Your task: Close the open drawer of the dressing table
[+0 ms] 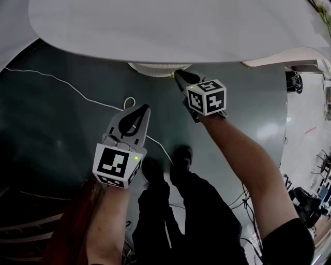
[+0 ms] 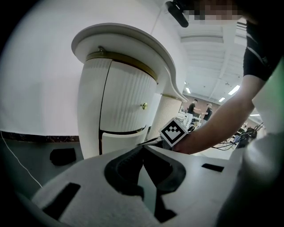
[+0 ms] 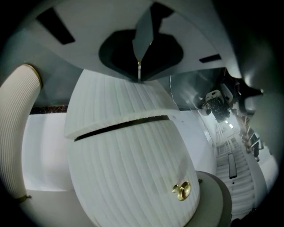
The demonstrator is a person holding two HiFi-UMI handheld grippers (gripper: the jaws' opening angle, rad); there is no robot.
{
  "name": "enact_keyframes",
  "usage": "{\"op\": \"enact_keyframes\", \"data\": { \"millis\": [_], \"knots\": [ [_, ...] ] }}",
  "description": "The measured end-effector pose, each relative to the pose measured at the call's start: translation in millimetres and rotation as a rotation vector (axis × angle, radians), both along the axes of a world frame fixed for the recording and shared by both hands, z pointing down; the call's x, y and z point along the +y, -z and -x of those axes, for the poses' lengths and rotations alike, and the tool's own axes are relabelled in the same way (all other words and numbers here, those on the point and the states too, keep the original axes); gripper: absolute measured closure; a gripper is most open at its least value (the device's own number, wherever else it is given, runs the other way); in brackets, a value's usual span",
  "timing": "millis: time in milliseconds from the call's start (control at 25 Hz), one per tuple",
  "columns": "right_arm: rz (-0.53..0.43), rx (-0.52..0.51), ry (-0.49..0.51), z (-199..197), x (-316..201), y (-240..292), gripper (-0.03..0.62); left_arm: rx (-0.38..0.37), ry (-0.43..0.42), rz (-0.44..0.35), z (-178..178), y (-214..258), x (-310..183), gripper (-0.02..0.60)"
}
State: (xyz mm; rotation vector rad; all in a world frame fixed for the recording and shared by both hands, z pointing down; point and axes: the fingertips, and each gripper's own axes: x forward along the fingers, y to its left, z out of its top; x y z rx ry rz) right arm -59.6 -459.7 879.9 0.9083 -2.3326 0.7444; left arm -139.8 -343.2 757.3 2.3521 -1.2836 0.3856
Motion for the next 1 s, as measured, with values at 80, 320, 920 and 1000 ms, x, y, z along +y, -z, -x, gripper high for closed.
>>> {"op": "enact_keyframes", "data": {
  "millis": [80,320,920,1000],
  "knots": [
    [-0.004,-0.002,-0.004,2.2,-7.8,0.3,0.571,-0.002,-0.001,-0.003,-0.5,1.1,-1.8,0.572],
    [0.019,0.004,-0.024,6.0,-23.7,0.5,0.582,-0.011,0.013,0.021,6.0,3.4,15.9,0.572],
    [-0.002,0.044,0.021,-41.3,96.8,84.0,0.582,0.016,0.065,0.044,13.7,92.5,79.3,0.572],
    [0.027,0.049,-0.029,-67.4,135.3,111.2,0.583,0.033,0.078,0.058,19.2,120.4,93.8,0.572]
  ]
}}
